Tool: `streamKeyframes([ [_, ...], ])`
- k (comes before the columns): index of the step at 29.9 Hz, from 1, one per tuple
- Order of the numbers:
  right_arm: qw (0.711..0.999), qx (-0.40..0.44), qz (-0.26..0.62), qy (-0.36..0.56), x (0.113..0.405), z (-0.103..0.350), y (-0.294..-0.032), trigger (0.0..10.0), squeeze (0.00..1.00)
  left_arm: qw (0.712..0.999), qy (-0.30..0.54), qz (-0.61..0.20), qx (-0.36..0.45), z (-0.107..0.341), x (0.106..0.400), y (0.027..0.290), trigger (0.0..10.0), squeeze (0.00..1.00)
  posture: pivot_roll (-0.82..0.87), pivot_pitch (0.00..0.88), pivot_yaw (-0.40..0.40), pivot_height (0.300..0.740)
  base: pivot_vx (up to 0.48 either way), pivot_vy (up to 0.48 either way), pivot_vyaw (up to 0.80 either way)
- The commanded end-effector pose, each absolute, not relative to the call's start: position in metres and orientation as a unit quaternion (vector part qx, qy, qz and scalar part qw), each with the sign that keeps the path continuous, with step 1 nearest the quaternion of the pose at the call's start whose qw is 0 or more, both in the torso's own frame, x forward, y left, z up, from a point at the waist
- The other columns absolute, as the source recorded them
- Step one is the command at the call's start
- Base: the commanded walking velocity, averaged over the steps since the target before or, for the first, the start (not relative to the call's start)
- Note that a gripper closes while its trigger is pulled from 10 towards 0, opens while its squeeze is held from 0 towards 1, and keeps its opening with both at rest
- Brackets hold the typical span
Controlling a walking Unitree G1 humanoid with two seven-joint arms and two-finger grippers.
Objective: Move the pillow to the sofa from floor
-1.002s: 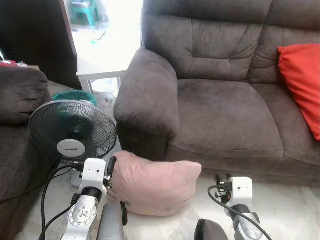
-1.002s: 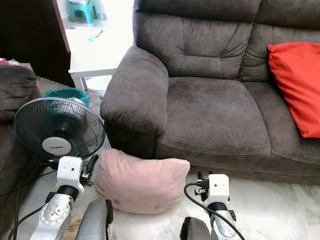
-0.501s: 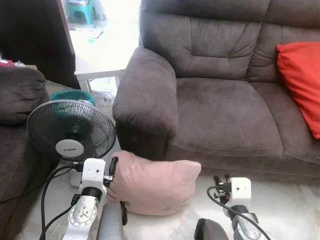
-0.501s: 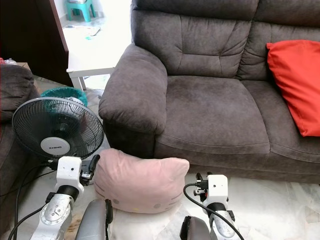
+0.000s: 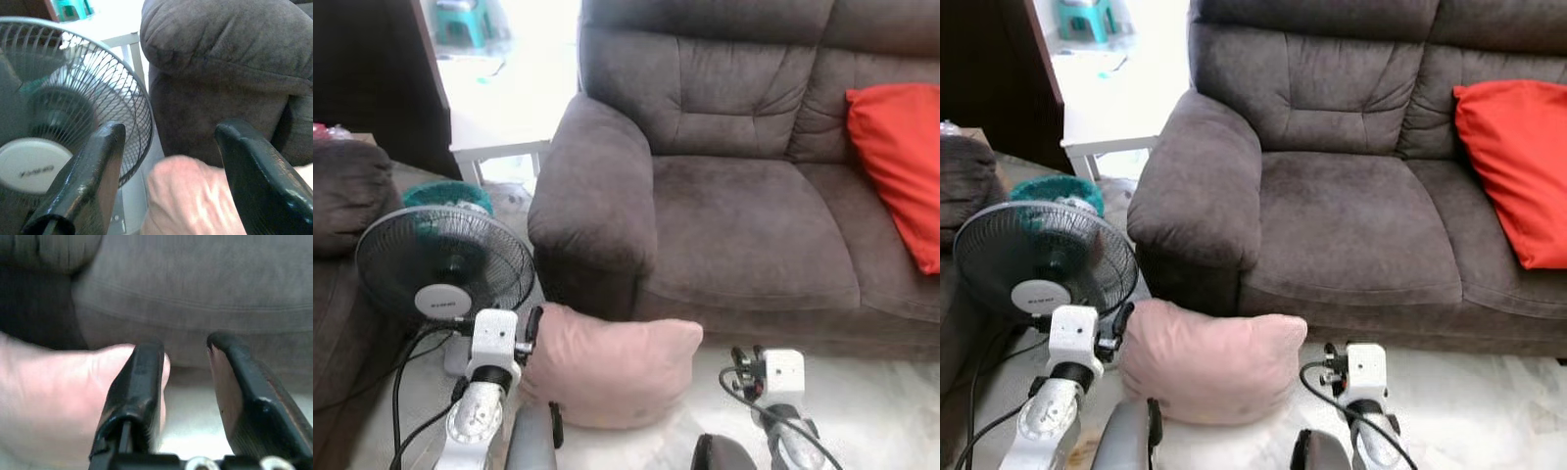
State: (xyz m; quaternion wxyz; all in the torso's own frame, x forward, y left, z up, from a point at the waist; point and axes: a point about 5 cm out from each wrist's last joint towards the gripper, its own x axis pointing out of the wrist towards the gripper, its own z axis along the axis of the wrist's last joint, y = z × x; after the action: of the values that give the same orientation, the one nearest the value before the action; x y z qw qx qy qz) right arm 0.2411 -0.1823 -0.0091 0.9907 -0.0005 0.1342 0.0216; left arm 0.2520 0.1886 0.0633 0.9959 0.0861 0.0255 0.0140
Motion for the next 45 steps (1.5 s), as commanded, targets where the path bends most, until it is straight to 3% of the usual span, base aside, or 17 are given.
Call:
streamKeyframes([
  [1, 0.99, -0.009, 0.012, 0.139, 0.237, -0.01, -0.191, 10.0, 0.0, 0.997, 0.02, 0.006, 0.079, 0.066, 0.255, 0.182, 10.0, 0.0, 0.14, 0.01, -0.081, 0.543, 0.307, 0.0, 0.0],
  [12, 0.991, -0.016, 0.029, 0.13, 0.238, -0.006, -0.185, 10.0, 0.0, 0.996, 0.018, 0.009, 0.083, 0.066, 0.255, 0.183, 10.0, 0.0, 0.14, 0.011, -0.081, 0.543, 0.308, 0.0, 0.0],
  [24, 0.989, -0.011, 0.033, 0.142, 0.234, -0.011, -0.187, 10.0, 0.0, 0.996, 0.029, 0.009, 0.086, 0.061, 0.253, 0.184, 10.0, 0.0, 0.14, 0.012, -0.082, 0.543, 0.173, 0.0, 0.52],
  [35, 0.986, -0.017, 0.043, 0.159, 0.234, -0.017, -0.188, 10.0, 0.0, 0.988, 0.148, 0.007, 0.048, 0.02, 0.246, 0.194, 10.0, 0.0, 0.14, 0.016, -0.086, 0.543, 0.0, 0.0, 0.0],
  [45, 0.989, -0.024, 0.05, 0.136, 0.236, -0.007, -0.189, 10.0, 0.0, 0.978, 0.198, 0.02, 0.062, 0.002, 0.259, 0.214, 10.0, 0.0, 0.11, 0.034, -0.102, 0.543, 0.0, 0.0, 0.0],
])
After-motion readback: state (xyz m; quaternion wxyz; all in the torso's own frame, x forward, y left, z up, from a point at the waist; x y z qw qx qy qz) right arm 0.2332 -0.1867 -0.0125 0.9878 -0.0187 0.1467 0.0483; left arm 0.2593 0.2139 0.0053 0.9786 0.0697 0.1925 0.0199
